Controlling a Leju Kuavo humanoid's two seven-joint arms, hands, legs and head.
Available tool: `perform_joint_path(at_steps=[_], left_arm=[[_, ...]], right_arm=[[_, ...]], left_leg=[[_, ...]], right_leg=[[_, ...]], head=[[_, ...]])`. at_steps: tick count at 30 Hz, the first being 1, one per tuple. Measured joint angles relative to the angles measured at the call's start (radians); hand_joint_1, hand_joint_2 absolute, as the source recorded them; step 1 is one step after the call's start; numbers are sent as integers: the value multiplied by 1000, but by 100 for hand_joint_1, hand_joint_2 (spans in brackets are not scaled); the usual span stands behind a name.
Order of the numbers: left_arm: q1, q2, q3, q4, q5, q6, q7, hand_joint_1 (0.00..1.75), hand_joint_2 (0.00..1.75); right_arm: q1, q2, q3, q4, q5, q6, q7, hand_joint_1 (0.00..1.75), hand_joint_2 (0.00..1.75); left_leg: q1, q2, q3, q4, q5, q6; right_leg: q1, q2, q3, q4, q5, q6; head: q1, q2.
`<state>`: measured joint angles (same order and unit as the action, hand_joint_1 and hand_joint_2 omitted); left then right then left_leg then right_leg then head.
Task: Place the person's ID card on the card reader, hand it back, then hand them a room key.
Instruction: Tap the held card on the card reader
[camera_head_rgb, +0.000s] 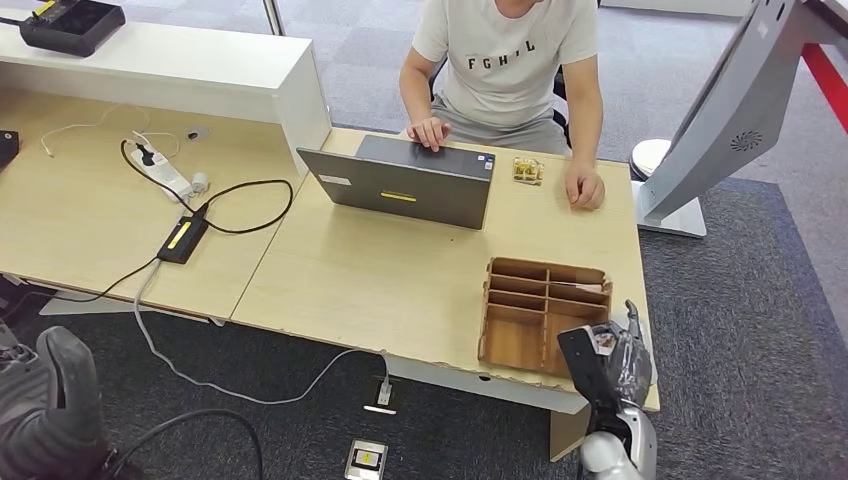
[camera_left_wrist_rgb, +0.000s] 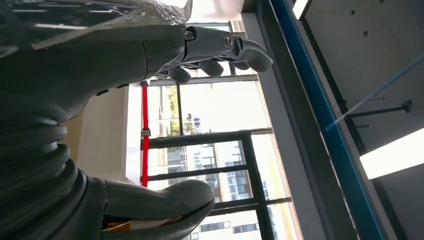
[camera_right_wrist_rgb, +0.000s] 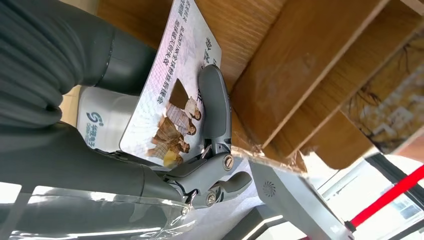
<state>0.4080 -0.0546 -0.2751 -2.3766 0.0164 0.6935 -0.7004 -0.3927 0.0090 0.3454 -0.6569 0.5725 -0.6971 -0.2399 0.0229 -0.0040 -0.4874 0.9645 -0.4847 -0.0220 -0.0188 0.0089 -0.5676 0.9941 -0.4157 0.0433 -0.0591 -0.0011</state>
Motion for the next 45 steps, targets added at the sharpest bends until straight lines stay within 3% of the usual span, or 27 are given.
perform_joint_path(at_steps=[9,16,19,29,36,45], left_arm=[[6,4,-9,-13,-2,0,0,14,175],[7,4,-13,-16,-14,0,0,14,175],[8,1,-13,-16,-33,0,1,14,175],[10,-33,-12,-16,-71,0,3,14,175],[10,-44,-12,-16,-57,0,3,14,175],[10,-44,-13,-16,-23,0,2,14,175]], right_arm=[[29,-13,9,-230,-261,35,-15,175,175],[51,-24,31,-433,-669,261,-88,175,175],[49,-27,42,-483,-712,271,-108,175,175],[-13,-52,71,-469,-475,17,-111,175,175],[-20,-59,-21,-409,-100,0,-75,175,175],[8,-29,-242,-404,299,0,-50,175,175]], left_leg=[[0,0,1,0,0,0],[0,0,0,0,0,0],[0,0,0,0,0,0],[0,0,0,0,0,0],[0,0,0,0,0,0],[0,0,0,0,0,0]], right_leg=[[0,0,0,0,0,0],[0,0,0,0,0,0],[0,0,0,0,0,0],[0,0,0,0,0,0],[0,0,0,0,0,0],[0,0,-1,0,0,0]], head=[[0,0],[0,0],[0,0],[0,0],[0,0],[0,0]])
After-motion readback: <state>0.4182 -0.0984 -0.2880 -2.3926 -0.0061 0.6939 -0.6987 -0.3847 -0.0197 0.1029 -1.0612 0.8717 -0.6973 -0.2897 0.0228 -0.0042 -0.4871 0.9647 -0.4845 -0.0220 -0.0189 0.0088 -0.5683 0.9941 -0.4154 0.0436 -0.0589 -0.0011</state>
